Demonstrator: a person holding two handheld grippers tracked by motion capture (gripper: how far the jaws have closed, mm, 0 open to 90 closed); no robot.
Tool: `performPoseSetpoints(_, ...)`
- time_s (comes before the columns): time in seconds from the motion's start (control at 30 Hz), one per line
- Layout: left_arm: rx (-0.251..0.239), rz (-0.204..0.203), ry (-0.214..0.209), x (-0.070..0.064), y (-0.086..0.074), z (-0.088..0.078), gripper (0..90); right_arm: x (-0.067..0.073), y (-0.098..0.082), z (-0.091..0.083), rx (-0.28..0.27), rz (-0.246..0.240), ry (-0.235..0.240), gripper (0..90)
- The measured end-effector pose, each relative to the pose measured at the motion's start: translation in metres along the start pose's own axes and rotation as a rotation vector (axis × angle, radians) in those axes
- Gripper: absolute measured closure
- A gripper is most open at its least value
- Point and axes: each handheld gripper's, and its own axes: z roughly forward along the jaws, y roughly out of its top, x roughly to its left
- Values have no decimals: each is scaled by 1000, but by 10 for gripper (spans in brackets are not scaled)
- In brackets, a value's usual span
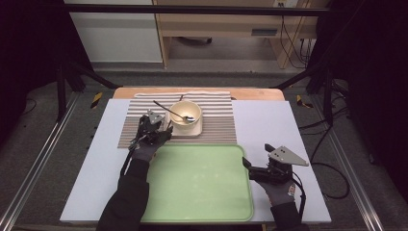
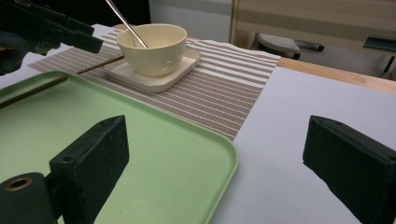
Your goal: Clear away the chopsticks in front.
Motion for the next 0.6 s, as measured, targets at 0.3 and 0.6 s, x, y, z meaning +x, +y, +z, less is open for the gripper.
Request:
performPoseSetpoints(0.3, 33, 0, 12, 2, -1, 13, 417, -1, -1, 0, 1, 7, 0, 73)
performPoseSetpoints(0.6, 60, 11, 8, 2, -1, 23, 532, -1, -1, 1, 0, 10, 1, 74)
